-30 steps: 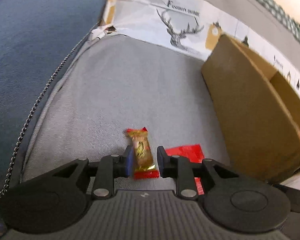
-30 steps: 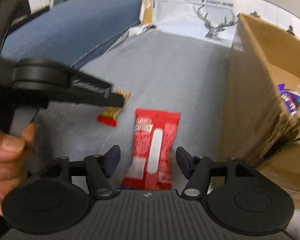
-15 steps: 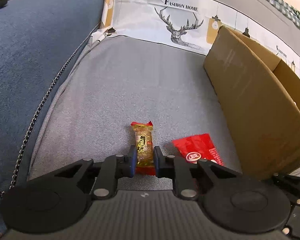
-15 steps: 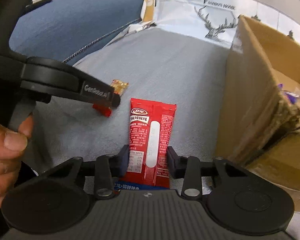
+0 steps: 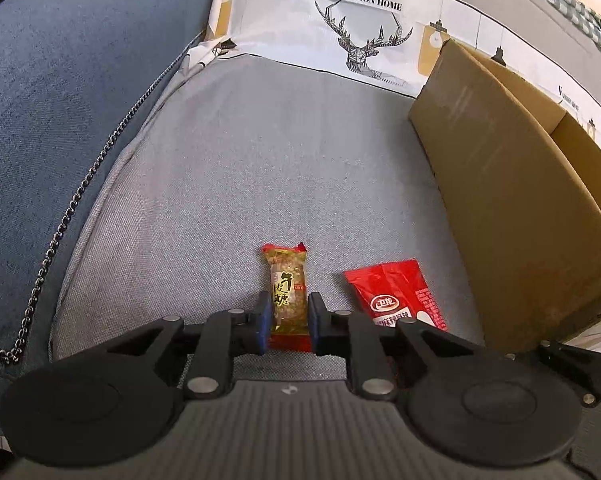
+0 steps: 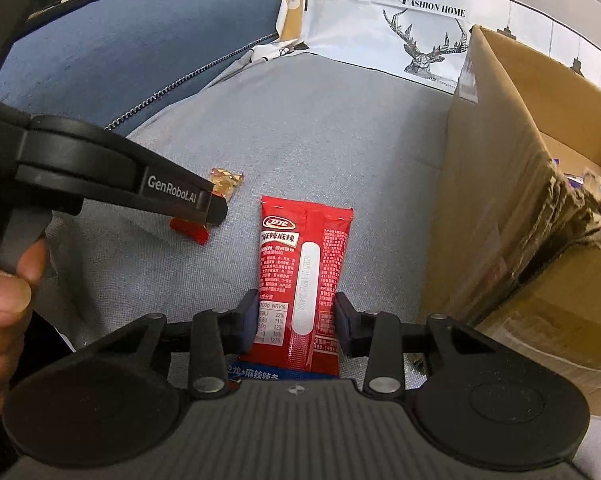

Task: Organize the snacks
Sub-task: 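Hold the red packet and gold candy just above the seat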

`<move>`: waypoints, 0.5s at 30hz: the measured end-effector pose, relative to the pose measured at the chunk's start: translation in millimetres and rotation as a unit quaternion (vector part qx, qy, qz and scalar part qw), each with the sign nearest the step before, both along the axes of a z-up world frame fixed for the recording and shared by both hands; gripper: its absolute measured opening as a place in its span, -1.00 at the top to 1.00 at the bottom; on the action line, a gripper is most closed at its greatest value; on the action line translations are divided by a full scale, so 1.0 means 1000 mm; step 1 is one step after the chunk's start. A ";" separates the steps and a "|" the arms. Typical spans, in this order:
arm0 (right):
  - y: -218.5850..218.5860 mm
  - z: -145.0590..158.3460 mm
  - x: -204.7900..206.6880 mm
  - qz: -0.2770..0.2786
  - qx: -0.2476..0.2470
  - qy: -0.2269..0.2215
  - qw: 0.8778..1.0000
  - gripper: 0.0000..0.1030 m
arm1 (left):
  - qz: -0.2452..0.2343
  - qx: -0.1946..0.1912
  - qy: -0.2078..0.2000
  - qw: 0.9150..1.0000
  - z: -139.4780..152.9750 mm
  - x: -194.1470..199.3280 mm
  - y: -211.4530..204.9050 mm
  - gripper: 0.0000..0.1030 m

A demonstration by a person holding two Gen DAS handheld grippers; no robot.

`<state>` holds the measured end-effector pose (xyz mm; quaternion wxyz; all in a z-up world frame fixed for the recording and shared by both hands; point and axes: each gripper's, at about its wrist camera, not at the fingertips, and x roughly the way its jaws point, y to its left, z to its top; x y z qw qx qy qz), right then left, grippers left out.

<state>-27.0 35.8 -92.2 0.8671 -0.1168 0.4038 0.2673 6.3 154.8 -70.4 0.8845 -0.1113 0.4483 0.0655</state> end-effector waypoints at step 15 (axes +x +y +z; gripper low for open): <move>0.001 0.000 0.001 0.001 -0.001 -0.001 1.000 0.20 | -0.001 0.004 0.001 1.000 -0.002 0.003 -0.002 0.58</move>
